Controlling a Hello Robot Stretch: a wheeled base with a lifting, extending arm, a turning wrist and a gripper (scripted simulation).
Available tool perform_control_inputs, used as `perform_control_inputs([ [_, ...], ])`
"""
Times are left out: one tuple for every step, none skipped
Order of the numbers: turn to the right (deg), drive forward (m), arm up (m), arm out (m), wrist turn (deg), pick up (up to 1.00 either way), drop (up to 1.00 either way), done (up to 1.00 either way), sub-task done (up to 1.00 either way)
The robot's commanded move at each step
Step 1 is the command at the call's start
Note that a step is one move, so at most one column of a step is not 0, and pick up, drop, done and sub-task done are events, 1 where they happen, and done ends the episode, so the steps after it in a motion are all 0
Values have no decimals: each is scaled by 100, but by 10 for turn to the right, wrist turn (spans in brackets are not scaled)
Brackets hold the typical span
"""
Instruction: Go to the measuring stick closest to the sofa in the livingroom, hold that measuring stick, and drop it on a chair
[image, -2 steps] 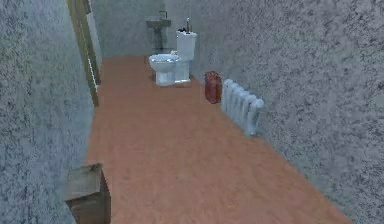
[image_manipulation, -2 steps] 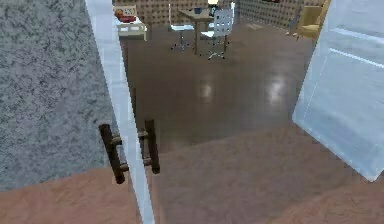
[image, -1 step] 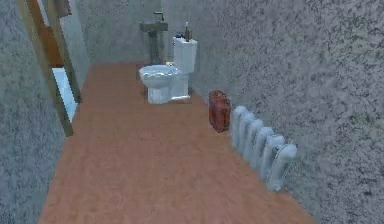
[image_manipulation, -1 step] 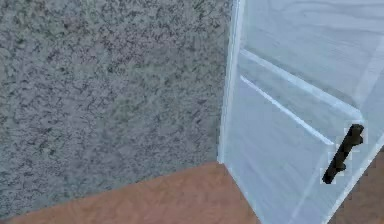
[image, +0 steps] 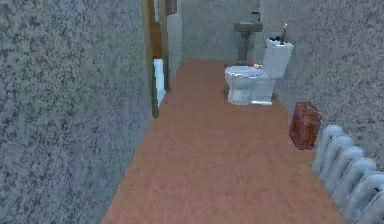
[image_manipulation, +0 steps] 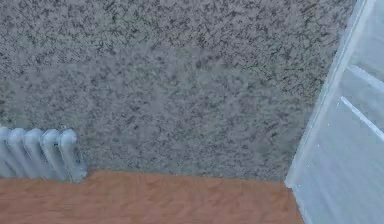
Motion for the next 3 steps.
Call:
perform_control_inputs([
  [0, 80, 0, 0, 0, 0, 0, 0, 0],
  [0, 100, 0, 0, 0, 0, 0, 0, 0],
  [-30, 0, 0, 0, 0, 0, 0, 0, 0],
])
